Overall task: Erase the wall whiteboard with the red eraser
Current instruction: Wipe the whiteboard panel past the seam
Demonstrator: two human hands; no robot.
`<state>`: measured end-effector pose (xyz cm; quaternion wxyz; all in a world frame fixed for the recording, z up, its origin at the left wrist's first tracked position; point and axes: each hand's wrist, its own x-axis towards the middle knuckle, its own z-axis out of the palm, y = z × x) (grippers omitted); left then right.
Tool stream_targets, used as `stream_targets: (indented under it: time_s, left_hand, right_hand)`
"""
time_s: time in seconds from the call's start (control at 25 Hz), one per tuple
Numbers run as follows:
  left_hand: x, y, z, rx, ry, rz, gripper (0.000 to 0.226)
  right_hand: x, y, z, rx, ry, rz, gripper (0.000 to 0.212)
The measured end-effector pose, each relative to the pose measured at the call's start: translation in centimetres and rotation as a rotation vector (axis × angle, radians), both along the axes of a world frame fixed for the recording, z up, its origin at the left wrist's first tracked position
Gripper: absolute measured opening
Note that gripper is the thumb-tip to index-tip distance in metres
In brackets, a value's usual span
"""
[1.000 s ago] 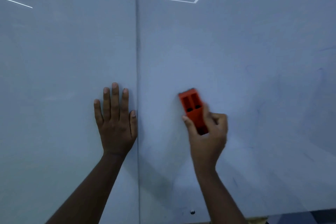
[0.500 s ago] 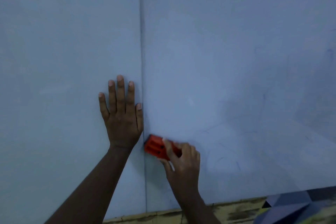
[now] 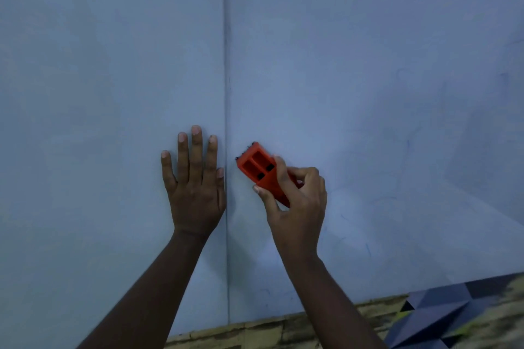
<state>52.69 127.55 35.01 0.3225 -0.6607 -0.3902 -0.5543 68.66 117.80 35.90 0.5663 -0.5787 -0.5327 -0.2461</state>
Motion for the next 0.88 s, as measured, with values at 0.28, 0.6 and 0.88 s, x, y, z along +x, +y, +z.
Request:
stream_targets:
  time_s: [0.28,0.6,0.88]
  left_hand:
    - [-0.1,0.0,-0.8,0.008,0.009,-0.006,0.059]
    - [-0.1,0.1,-2.2,0.011,0.04,0.019,0.06]
    - [0.2,0.0,-3.0,0.015,0.035,0.036,0.061]
  right_hand:
    - [0.4,-1.5,-13.2,-0.269,-0.348,-0.106,0.073]
    - [3.7,-1.2,-8.8,0.066,0.633,0.088,0.06]
    - [4.7,-1.9,-8.3,0.153,1.021,0.133,0.064]
